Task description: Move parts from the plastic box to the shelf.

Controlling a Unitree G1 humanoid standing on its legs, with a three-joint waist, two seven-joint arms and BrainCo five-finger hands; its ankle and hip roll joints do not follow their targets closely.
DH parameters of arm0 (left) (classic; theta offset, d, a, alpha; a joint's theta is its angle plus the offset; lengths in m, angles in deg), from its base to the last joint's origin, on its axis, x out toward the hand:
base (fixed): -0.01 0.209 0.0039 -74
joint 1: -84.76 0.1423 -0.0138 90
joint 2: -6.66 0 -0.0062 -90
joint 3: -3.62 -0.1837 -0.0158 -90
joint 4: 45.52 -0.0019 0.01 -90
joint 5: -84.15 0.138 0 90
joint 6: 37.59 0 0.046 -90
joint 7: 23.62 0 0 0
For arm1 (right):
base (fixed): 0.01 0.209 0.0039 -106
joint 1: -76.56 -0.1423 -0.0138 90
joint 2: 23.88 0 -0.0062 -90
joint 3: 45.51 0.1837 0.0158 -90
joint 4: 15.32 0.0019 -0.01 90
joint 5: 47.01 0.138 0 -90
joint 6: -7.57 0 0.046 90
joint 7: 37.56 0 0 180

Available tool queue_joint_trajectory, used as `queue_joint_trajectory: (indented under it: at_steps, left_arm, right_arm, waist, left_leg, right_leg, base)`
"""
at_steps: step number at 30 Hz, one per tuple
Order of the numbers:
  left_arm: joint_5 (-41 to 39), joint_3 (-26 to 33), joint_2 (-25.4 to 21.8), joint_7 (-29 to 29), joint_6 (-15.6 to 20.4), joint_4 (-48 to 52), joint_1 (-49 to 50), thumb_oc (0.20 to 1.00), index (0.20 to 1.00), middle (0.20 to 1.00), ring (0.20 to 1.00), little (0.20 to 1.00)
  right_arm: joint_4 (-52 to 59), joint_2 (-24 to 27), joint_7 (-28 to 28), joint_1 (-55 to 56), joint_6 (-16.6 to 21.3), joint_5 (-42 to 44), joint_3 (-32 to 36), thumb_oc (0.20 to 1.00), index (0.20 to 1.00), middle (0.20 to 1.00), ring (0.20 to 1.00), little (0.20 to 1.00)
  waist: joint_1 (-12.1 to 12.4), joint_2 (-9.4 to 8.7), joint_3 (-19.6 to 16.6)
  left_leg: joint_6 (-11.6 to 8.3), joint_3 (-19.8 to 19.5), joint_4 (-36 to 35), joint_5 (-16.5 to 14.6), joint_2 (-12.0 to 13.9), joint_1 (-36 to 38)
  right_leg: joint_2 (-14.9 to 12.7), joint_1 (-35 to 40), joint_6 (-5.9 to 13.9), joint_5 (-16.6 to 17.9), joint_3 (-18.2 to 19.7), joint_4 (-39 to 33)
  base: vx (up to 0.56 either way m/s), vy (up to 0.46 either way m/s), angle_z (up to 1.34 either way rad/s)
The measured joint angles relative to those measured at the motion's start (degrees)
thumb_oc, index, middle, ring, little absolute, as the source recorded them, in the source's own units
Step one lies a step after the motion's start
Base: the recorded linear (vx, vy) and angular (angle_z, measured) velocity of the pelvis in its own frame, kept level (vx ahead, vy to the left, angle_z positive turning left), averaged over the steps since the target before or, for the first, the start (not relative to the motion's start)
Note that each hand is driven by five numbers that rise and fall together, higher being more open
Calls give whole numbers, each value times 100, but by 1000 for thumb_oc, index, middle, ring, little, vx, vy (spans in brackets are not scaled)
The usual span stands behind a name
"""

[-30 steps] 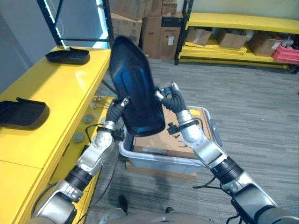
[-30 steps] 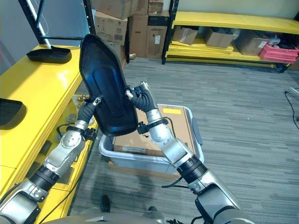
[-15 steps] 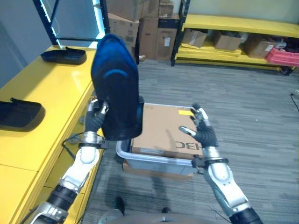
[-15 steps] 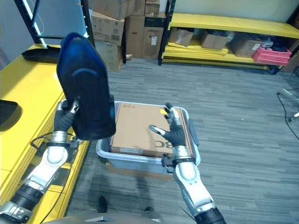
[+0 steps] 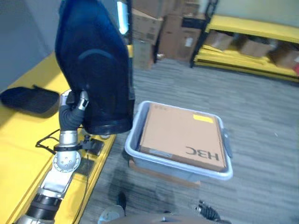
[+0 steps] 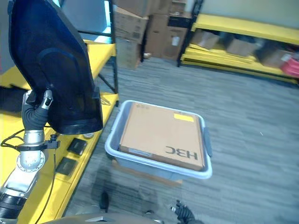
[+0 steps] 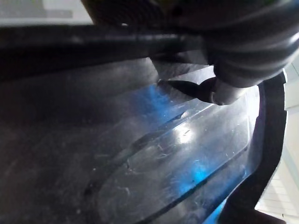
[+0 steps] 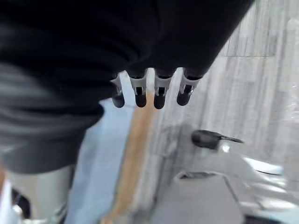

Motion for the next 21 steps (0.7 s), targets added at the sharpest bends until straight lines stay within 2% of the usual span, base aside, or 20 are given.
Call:
queue_joint_trajectory:
  at_steps: [1,2,3,5,6,7,8,9,10,11,12,13,14,15,16,17,18,19,20,21]
  left_arm:
    - [-134,-289,231,-283,15,8,-400,200,200,200,200,200]
    - [-194,-239,77,-294,49,80,-441,200,200,200,200,200]
    - [-216,-156,-44,-304,11,94,-461,200,200,200,200,200]
    - [-259,-51,-176,-289,-19,136,-433,200,200,200,200,200]
    - [-268,57,-238,-272,-44,217,-350,200,200,200,200,200]
    - [-297,145,-202,-273,-136,378,-260,200,200,200,200,200]
    - [-314,133,-35,-361,-174,444,-248,200,200,200,200,200]
    - [-336,126,61,-498,-221,418,-246,200,200,200,200,200]
    - [-353,99,144,-619,-286,403,-289,200,200,200,200,200]
    - [-394,112,131,-731,-300,415,-277,200,200,200,200,200]
    - [-414,150,102,-766,-300,387,-232,200,200,200,200,200]
    - [-418,155,70,-769,-304,341,-227,200,200,200,200,200]
    - [-417,190,68,-733,-244,286,-135,200,200,200,200,200]
    - [-412,189,40,-698,-224,263,-73,200,200,200,200,200]
    - [-390,183,37,-674,-224,240,-75,200,200,200,200,200]
    - [-351,173,81,-664,-224,222,-97,200,200,200,200,200]
    - [-295,169,248,-627,-230,210,-256,200,200,200,200,200]
    - [-296,196,273,-598,-230,204,-442,200,200,200,200,200]
    - [-307,219,238,-542,-235,205,-566,200,200,200,200,200]
    - [-313,241,178,-498,-248,204,-661,200,200,200,200,200]
  right_arm:
    - [-447,-52,-161,-28,-208,142,-16,1000,1000,1000,1000,1000]
    - [-562,-49,-201,-191,-312,158,-70,1000,1000,1000,1000,1000]
    - [-907,-58,-232,-444,-373,236,-59,1000,1000,1000,1000,1000]
    - [-1242,-121,-325,-738,-525,259,19,1000,1000,1000,1000,1000]
    - [-1411,-151,-432,-922,-613,225,69,1000,1000,1000,1000,1000]
    - [-1623,-70,-606,-1100,-832,102,71,1000,1000,1000,1000,1000]
    - [-1742,-17,-662,-1167,-1015,-257,-137,1000,1000,1000,1000,1000]
    - [-1776,-86,-653,-1186,-1130,-298,-299,1000,1000,1000,1000,1000]
    - [-1776,-147,-640,-1205,-1191,-253,-273,1000,1000,1000,1000,1000]
    - [-1777,-123,-628,-1271,-1281,-200,-221,1000,1000,1000,1000,1000]
    - [-1765,-110,-569,-1342,-1329,-139,-235,1000,1000,1000,1000,1000]
    - [-1752,-60,-531,-1386,-1328,-95,-184,1000,1000,1000,1000,1000]
    - [-1638,32,-519,-1511,-1351,16,-12,1000,1000,1000,1000,1000]
    - [-1545,85,-511,-1533,-1384,1,-30,1000,1000,1000,1000,1000]
    - [-1543,136,-512,-1575,-1379,-20,-31,1000,1000,1000,1000,1000]
    - [-1565,265,-509,-1586,-1393,-34,-43,1000,1000,1000,1000,1000]
    - [-1616,385,-509,-1577,-1407,-171,-61,1000,1000,1000,1000,1000]
    - [-1725,319,-526,-1652,-1439,-238,-66,1000,1000,1000,1000,1000]
    - [-1814,220,-539,-1752,-1474,-249,-81,1000,1000,1000,1000,1000]
    - [-1875,139,-541,-1770,-1516,-249,-76,1000,1000,1000,1000,1000]
  waist:
    - [-276,185,111]
    - [-199,201,215]
    - [-81,166,240]
    - [159,13,264]
    - [307,-85,283]
    - [489,21,246]
    - [480,170,370]
    - [579,171,423]
    - [514,114,464]
    - [459,-6,568]
    - [526,-28,581]
    - [526,-56,594]
    - [454,-62,598]
    - [362,-136,598]
    - [234,-123,595]
    - [108,18,547]
    - [-72,239,580]
    - [-48,314,604]
    - [13,280,591]
    - [-16,193,548]
  left_leg:
    - [124,-1256,-5,211,-58,-183]
    - [58,-1314,23,148,-73,-286]
    - [7,-1276,11,7,-61,-391]
    - [-367,-1061,33,-460,-65,-494]
    - [-264,-878,33,-274,-75,-513]
    - [-395,-607,31,-466,132,-339]
    - [-313,-160,-17,-374,303,-420]
    - [-169,305,-17,-567,352,-458]
    - [-168,722,-2,-838,399,-519]
    - [-134,1192,34,-701,390,-510]
    - [-71,1521,233,-604,487,-484]
    - [-113,1618,498,-599,589,-408]
    - [-182,1627,930,-795,785,-137]
    - [-193,1690,1230,-889,809,43]
    - [-132,1723,1411,-968,823,228]
    - [-17,1753,1426,-894,837,410]
    - [-56,1650,1011,-889,716,585]
    - [1,1568,806,-810,710,537]
    - [104,1540,601,-629,643,465]
    - [174,1472,347,-478,507,435]
  right_leg:
    - [352,-70,-577,-713,771,501]
    - [537,-180,-546,-815,1095,419]
    - [634,-296,-507,-737,1153,573]
    - [494,-269,-646,-649,865,410]
    - [405,-223,-633,-526,706,260]
    - [488,-81,-550,-424,471,87]
    - [555,90,-457,-377,28,97]
    - [569,149,-448,-384,-263,119]
    - [475,161,-463,-375,-626,141]
    - [203,184,-482,-473,-722,190]
    - [140,236,-446,-472,-782,158]
    - [69,289,-406,-471,-819,157]
    - [-170,379,-362,-450,-916,260]
    - [-342,440,-330,-438,-978,294]
    - [-508,517,-283,-436,-1022,368]
    - [-603,469,-212,-479,-1048,641]
    - [-758,44,-76,-855,-915,1380]
    - [-489,-163,-85,-983,-826,1154]
    - [-254,-283,-267,-794,-764,591]
    - [-89,-285,-441,-318,-670,32]
  base:
    - [-9,-183,306]
    - [-25,-216,347]
    - [-44,-134,149]
    - [-50,-126,78]
    - [-81,-147,70]
    - [-139,-108,133]
    - [-131,-80,148]
    - [-134,12,164]
    - [-111,76,156]
    - [-119,86,138]
    - [-164,192,92]
    - [-145,285,29]
    - [-171,341,22]
    - [-99,257,29]
    - [-88,164,42]
    - [-107,264,80]
    - [-117,338,79]
    - [-98,334,68]
    - [-72,320,54]
    - [-55,291,87]
